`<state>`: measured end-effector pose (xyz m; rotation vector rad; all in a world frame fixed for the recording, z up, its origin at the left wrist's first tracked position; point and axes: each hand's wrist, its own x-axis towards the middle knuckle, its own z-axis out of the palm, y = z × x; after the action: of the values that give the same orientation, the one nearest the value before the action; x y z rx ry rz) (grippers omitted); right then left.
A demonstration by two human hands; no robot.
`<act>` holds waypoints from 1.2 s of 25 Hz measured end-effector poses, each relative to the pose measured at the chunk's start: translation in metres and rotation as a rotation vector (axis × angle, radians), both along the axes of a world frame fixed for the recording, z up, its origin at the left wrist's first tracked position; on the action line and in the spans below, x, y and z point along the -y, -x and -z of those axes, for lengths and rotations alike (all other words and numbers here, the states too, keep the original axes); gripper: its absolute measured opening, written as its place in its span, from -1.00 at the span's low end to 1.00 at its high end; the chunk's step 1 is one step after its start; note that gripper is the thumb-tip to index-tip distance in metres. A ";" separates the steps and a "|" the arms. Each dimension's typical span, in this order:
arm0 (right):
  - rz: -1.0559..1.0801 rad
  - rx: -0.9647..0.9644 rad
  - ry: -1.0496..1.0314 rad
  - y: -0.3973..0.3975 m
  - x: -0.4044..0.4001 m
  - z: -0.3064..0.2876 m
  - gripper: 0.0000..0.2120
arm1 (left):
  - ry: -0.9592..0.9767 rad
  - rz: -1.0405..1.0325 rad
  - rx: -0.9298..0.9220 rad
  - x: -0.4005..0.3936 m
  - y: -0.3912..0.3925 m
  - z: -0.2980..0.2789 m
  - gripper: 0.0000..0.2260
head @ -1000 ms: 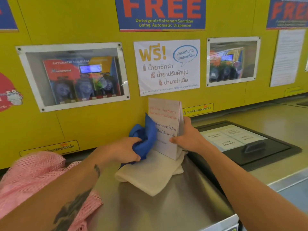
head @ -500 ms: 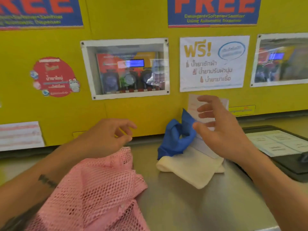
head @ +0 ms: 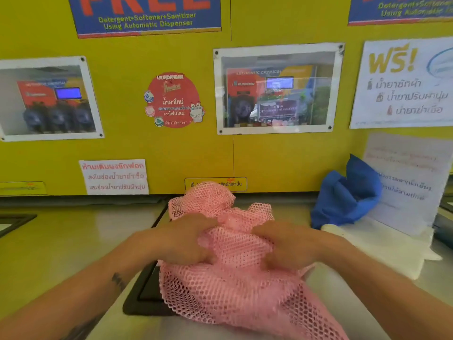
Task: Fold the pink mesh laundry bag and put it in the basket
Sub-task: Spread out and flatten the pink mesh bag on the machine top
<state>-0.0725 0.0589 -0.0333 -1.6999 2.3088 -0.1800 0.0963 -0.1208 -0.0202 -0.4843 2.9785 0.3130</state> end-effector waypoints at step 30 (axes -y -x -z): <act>0.105 -0.109 0.266 0.001 0.148 -0.037 -0.33 | -0.203 -0.052 -0.539 0.070 -0.046 0.002 -0.64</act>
<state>-0.0732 -0.0890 0.0035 -1.7474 2.5525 -0.4442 0.1419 -0.1903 -0.0219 -0.5235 3.3869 0.8680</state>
